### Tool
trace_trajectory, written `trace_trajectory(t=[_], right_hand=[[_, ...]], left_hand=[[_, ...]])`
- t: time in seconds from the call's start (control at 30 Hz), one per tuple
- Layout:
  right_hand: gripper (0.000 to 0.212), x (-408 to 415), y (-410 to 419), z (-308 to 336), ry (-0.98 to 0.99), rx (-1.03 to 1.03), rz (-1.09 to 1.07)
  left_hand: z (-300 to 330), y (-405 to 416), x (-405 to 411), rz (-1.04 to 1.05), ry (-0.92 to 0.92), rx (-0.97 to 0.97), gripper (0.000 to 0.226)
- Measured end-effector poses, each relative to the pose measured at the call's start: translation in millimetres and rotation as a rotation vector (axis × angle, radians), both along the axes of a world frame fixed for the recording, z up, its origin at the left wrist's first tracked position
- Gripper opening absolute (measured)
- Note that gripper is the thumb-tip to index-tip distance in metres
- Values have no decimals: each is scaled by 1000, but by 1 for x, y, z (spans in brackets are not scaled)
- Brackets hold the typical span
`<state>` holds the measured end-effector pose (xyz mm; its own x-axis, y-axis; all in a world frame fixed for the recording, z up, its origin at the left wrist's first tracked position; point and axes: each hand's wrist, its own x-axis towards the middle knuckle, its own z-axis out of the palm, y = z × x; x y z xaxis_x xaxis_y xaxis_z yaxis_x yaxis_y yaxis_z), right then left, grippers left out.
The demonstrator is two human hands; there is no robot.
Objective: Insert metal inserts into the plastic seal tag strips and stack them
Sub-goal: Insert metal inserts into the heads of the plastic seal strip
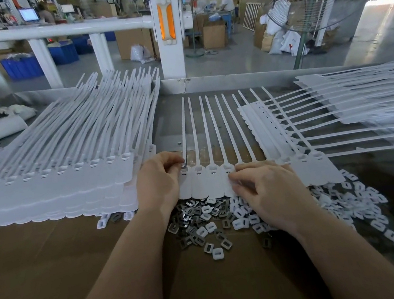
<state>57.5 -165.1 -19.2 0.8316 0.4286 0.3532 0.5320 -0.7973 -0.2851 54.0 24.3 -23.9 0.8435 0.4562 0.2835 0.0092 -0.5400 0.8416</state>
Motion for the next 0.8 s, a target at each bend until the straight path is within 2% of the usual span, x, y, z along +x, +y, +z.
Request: trace_trajectory(t=[0.47,0.8], right_hand=[[29,1,0,-2,29,-10,-16],[28,2,0,-3,21,7,-14]], left_hand=[[-1,3,7,26,136,185,17],[-4,3,3,32,98,166,17]])
